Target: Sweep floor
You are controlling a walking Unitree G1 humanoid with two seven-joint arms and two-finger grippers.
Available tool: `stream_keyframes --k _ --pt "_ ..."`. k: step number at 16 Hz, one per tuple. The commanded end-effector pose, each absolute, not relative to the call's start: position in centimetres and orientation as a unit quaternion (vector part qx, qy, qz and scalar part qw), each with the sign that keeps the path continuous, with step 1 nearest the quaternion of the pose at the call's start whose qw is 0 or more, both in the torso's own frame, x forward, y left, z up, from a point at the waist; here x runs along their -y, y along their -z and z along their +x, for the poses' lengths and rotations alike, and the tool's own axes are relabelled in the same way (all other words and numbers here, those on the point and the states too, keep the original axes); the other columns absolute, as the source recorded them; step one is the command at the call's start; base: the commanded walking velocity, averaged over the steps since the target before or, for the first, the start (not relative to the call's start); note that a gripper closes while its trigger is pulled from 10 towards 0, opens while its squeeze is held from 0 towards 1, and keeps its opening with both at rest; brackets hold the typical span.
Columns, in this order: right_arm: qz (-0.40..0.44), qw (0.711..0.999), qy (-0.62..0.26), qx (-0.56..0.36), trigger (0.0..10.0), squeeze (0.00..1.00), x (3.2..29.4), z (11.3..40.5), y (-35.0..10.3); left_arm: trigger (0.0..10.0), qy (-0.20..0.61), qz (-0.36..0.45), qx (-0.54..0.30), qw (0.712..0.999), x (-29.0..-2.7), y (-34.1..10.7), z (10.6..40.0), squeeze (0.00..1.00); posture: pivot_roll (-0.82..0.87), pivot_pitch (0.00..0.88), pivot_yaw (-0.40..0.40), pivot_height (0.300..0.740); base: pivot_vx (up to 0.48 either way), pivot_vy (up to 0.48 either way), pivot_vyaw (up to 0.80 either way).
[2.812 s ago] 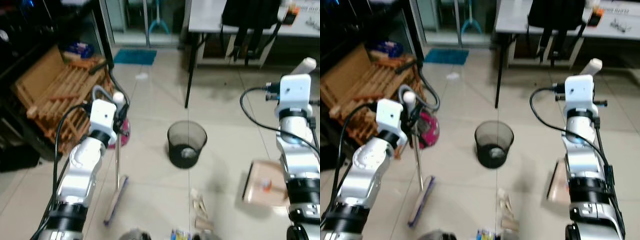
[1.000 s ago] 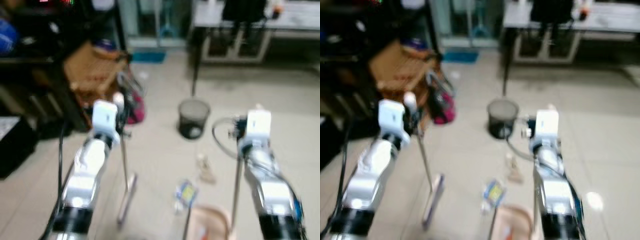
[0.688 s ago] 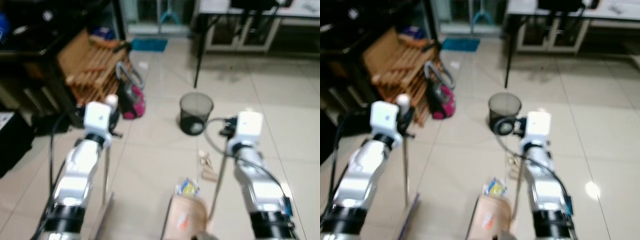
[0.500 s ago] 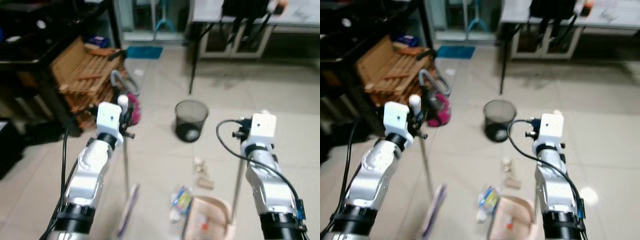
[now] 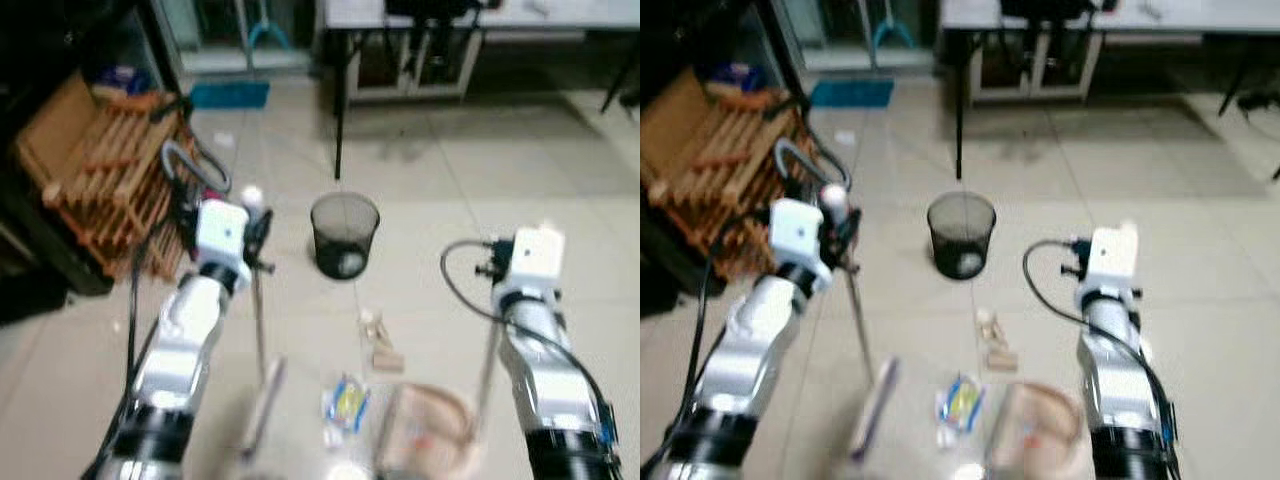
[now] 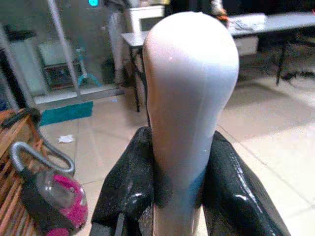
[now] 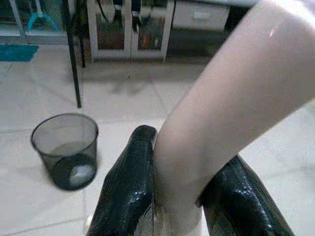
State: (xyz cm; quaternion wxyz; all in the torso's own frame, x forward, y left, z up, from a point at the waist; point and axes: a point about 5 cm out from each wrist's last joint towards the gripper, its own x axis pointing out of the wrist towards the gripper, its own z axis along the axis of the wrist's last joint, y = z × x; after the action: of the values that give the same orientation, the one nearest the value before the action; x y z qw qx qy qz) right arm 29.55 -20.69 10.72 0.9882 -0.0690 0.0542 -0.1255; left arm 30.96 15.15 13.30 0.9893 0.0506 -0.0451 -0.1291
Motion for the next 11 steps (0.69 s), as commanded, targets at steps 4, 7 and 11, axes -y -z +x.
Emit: stream_keyframes --k 4,7,11 --pt "-0.124 0.988 0.089 0.017 10.0 0.0 20.2 31.1 -11.7 10.0 0.048 0.053 0.091 0.993 -17.1 -12.8 30.9 0.0 -0.1 0.148 0.048 0.74 0.0 0.0 0.0" --pt "-0.161 0.982 0.088 0.04 10.0 0.0 19.8 32.2 -11.5 10.0 0.051 0.058 0.114 0.99 -17.0 -12.6 30.6 0.0 -0.07 0.21 0.039 0.74 0.0 0.0 0.0" --pt "-0.159 0.984 0.065 0.054 10.0 0.0 17.8 33.2 -10.8 10.0 0.086 0.074 0.133 0.985 -16.4 -11.9 30.1 0.0 -0.06 0.274 0.034 0.74 0.0 0.0 0.0"
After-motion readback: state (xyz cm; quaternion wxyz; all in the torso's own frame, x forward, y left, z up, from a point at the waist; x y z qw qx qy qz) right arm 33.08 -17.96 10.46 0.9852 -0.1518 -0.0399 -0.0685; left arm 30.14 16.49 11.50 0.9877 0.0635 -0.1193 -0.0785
